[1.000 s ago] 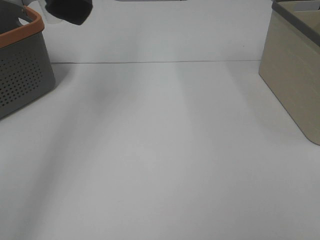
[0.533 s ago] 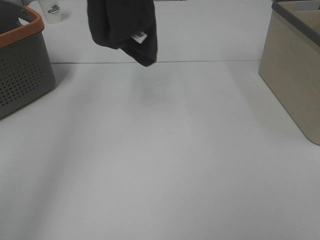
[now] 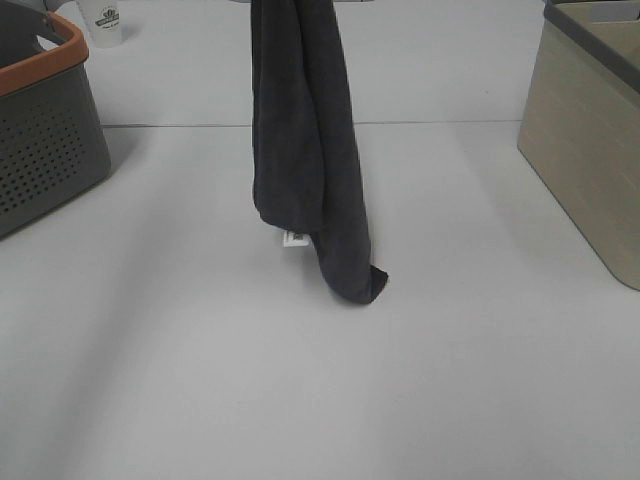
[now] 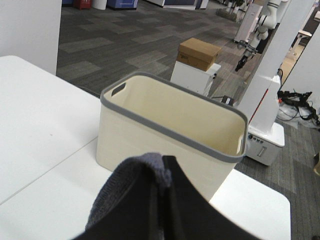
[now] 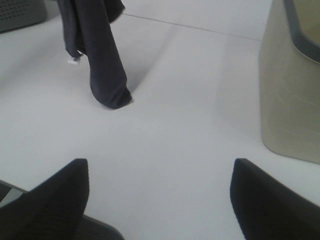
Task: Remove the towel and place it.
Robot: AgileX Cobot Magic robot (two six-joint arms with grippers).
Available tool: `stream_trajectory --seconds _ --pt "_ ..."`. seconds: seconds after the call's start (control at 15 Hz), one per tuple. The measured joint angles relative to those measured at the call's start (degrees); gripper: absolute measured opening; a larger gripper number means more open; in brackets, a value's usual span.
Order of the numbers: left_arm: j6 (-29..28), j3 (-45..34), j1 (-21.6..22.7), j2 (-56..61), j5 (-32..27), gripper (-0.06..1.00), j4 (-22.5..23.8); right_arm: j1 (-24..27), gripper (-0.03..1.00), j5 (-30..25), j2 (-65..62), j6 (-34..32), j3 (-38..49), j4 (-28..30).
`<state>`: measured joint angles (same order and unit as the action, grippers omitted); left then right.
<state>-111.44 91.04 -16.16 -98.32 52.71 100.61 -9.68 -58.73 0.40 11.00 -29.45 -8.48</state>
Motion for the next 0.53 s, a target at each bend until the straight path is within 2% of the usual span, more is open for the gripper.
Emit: stream_trajectory --seconds 0.13,0.33,0.47,0.53 --pt "2.2 -2.8 0.0 0.0 0.1 0.00 0.1 0.0 0.76 4.0 4.9 6.1 -0.2 -6.0" --pt "4.3 -3.9 0.0 0.0 1.4 0.00 0.1 0.0 0.76 16.2 17.0 17.2 -0.5 -19.0" --pt "4.4 -4.0 0.0 0.0 2.2 0.00 0.1 0.0 0.76 18.3 28.2 26.9 -0.5 -26.4" --pt "4.4 -4.0 0.0 0.0 2.5 0.00 0.1 0.0 0.76 18.9 33.9 32.0 -0.5 -32.0"
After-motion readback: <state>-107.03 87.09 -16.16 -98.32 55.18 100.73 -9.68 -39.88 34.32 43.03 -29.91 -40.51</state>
